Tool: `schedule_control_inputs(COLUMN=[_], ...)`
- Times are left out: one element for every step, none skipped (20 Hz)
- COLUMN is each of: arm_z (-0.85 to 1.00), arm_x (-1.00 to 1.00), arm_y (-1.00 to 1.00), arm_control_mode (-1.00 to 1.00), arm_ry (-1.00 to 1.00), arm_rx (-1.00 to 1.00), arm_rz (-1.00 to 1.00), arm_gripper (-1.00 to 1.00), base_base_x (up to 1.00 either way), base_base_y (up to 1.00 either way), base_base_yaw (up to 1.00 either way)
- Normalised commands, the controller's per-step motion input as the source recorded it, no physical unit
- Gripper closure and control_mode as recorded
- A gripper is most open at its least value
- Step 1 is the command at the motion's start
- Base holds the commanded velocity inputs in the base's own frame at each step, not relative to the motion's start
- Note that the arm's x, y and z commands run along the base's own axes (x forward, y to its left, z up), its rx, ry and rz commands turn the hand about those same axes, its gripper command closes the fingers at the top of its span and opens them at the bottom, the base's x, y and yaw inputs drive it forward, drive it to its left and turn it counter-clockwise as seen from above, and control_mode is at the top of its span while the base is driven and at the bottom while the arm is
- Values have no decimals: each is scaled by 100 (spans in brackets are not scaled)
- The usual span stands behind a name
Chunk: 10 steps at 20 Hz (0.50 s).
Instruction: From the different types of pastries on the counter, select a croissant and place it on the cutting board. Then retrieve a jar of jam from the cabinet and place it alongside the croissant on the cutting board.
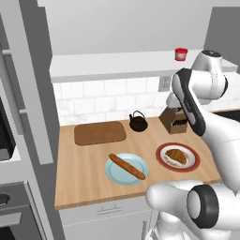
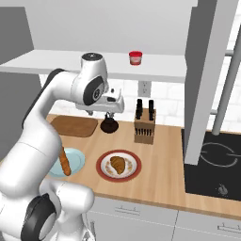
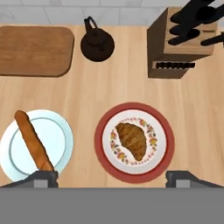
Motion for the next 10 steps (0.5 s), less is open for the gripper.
schedule_control_inputs(arm_z=[-4,-1,0,0,44,46,39,40,40,49], arm_x=[0,0,33,30,0,0,0,-5,0,0], arm_y=[-26,-31,-6,0,-24,-27,-31,-46,-39,-41], arm_control_mode=[-100,-100,-100,-100,-100,-100,-100,-100,-100,-100], arm_ry=[2,0,0,-11,-34,-33,-26,-21,-15,-15], arm_rx=[0,0,0,-6,-18,-17,-12,-8,-5,-4], arm_rz=[0,0,0,-3,-5,-6,-3,-3,-7,-11], arm_gripper=[-100,-100,-100,-100,-100,-100,-100,-100,-100,-100], base_base_x=[0,0,0,0,0,0,0,0,0,0], base_base_y=[0,0,0,0,0,0,0,0,0,0], base_base_yaw=[0,0,0,0,0,0,0,0,0,0])
